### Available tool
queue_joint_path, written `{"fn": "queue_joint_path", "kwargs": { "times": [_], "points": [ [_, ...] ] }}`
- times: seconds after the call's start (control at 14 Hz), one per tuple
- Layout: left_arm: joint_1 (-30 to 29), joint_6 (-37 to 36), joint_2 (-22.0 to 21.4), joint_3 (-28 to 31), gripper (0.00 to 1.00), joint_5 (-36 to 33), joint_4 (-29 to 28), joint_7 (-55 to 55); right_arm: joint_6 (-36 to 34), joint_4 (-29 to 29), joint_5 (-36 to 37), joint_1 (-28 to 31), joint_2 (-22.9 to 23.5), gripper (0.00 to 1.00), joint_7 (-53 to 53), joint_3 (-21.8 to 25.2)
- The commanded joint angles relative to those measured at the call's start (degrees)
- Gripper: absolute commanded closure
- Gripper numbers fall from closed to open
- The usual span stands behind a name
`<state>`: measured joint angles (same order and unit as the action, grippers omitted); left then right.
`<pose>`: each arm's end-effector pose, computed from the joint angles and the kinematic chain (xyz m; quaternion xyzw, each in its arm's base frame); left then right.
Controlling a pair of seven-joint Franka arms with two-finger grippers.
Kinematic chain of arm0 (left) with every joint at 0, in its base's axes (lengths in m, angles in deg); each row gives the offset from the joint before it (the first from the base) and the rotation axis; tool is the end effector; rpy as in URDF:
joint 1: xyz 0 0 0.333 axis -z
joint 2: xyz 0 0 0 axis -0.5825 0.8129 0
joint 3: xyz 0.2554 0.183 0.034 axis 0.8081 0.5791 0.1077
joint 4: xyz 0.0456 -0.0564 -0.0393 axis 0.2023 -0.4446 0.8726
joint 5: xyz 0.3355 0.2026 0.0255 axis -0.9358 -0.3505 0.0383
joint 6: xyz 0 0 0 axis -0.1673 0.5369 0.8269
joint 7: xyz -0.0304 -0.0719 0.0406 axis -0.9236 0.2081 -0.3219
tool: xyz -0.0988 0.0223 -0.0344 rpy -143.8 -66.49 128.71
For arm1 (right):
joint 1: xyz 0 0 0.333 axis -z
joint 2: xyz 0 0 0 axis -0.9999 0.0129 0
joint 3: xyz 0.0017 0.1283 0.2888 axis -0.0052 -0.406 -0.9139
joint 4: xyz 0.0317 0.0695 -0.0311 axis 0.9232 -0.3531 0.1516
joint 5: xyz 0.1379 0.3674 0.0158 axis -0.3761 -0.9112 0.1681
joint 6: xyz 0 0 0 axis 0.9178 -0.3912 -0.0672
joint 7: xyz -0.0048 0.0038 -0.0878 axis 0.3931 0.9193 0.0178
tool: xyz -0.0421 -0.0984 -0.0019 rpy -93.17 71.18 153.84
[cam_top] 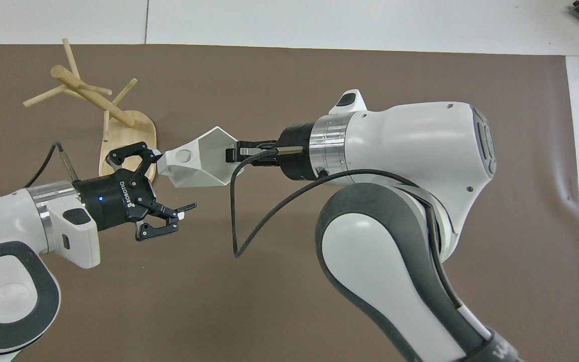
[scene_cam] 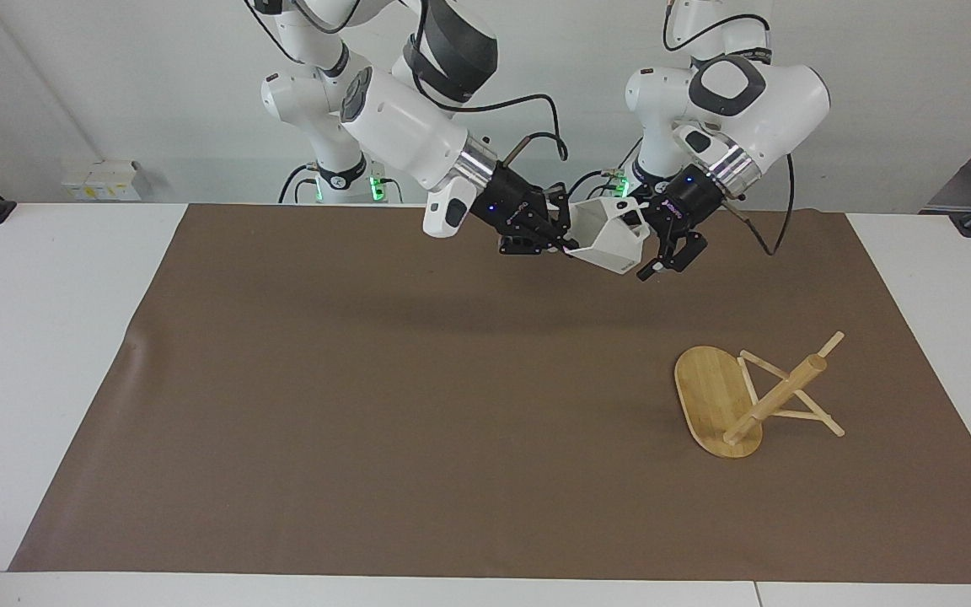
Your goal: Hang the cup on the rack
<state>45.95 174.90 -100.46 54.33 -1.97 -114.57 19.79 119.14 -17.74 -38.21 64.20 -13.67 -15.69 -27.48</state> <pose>0.4680 -0.1602 0.5059 0.7208 -0.5432 0.3760 0.2096 0.5572 0.3473 0.5557 -0.9010 -0.0315 -0.0779 0.4256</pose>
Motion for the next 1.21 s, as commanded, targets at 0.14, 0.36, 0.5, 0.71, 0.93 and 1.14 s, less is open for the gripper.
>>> {"fn": "queue_joint_path", "kwargs": {
  "times": [0.14,0.36,0.5,0.71,0.93,1.14],
  "points": [
    [1.4,1.8,-0.8,0.4,0.00,2.2,-1.5,0.9,-1.3,1.3,-3.2,0.7,0.4,1.00,-1.7,-0.4],
    [1.5,1.8,-0.8,0.4,0.00,3.2,-1.5,0.9,-1.3,1.3,-3.2,1.1,0.4,1.00,-1.8,-0.4],
    [1.5,1.1,-0.9,0.4,0.00,3.3,-1.5,0.8,-1.4,1.3,-3.2,1.1,0.4,1.00,-1.8,-0.4],
    [1.5,1.0,-0.8,0.4,0.00,3.3,-1.4,0.7,-1.5,1.3,-3.2,1.0,0.4,1.00,-1.8,-0.4],
    [1.4,0.9,-0.8,0.4,0.00,3.5,-1.4,0.5,-2.2,1.2,-3.1,1.1,0.4,1.00,-1.8,-0.3],
    [0.9,-0.1,-0.8,0.5,0.00,4.1,-0.9,0.2,-2.2,1.2,-3.1,1.1,0.4,1.00,-1.8,-0.3]
  ]
}}
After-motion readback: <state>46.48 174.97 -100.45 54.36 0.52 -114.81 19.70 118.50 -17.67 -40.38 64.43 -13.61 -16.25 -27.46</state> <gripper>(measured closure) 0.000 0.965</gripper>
